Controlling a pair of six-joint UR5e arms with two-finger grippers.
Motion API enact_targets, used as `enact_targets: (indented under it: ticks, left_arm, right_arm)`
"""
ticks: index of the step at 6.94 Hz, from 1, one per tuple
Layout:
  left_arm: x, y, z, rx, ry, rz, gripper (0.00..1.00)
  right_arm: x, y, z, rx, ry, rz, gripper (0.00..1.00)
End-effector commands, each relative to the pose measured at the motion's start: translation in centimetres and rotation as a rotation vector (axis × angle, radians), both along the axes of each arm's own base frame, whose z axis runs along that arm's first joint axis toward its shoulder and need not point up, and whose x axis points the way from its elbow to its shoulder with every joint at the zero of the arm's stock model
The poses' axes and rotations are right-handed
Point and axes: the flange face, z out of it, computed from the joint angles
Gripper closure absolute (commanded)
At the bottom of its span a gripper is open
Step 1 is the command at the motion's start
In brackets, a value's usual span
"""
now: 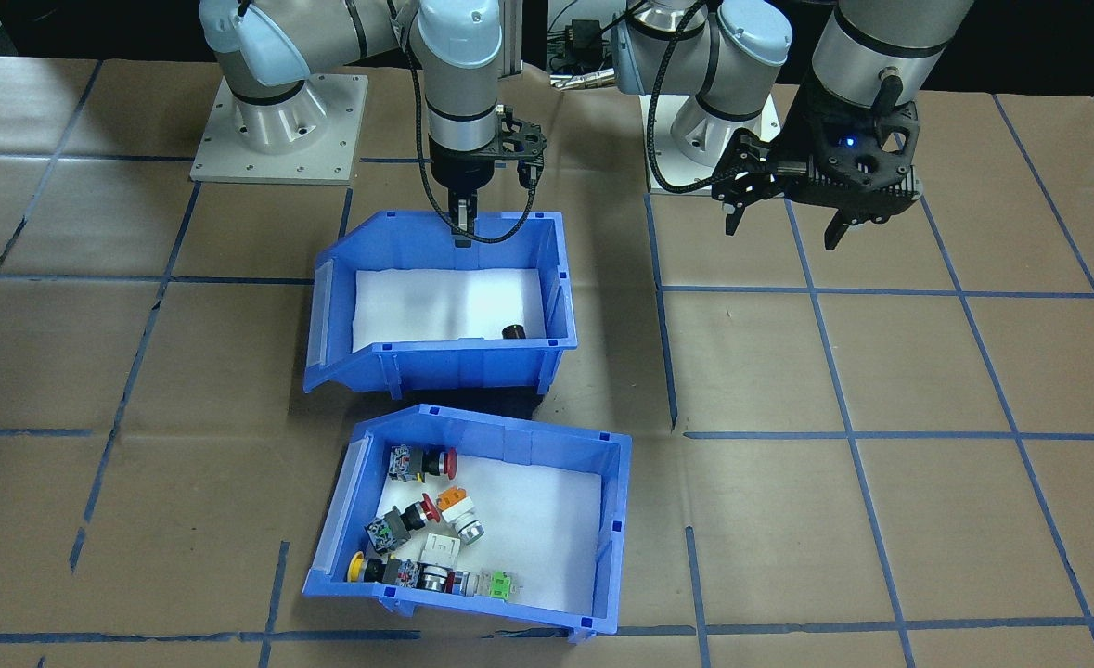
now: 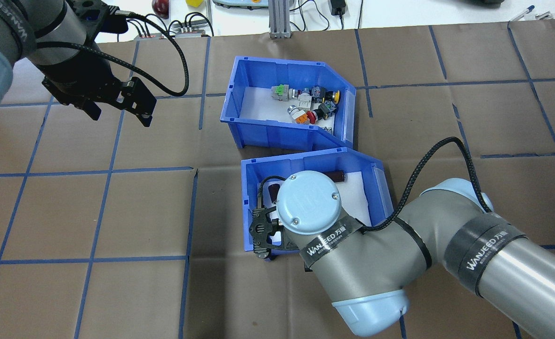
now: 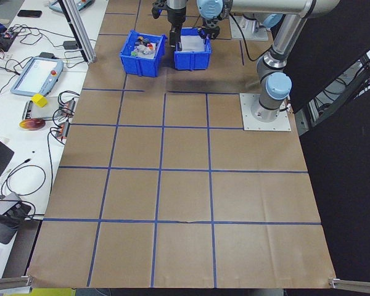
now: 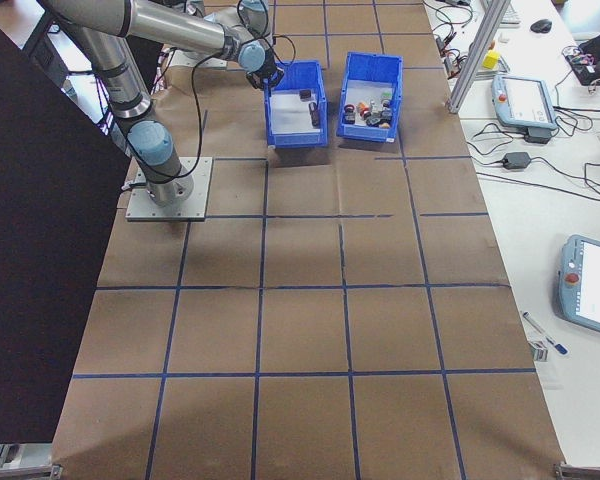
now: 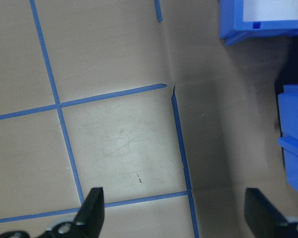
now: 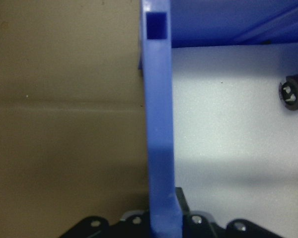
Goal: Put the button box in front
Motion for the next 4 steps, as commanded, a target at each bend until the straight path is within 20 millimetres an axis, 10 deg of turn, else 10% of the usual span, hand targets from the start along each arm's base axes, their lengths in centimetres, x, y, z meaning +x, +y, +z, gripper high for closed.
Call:
enact_targets:
  ticks: [1, 3, 4]
  left_arm:
    - [0.11, -0.31, 0.17, -0.023, -0.004, 0.002, 0.01]
    - [0.14, -0.27, 0.26, -0.026, -0.006, 0.010, 0.01]
    - [0.48, 0.05, 0.65, -0.034, -0.042, 0.010, 0.01]
  right_arm:
    - [0.10, 0.08, -0.31, 0.009, 0.001, 0.000, 0.90]
    - [0.15, 0.13, -0.33, 0.012, -0.008, -0.050, 0.90]
    - [0.14, 0.06, -0.38, 0.013, -0.009, -0.052, 0.67]
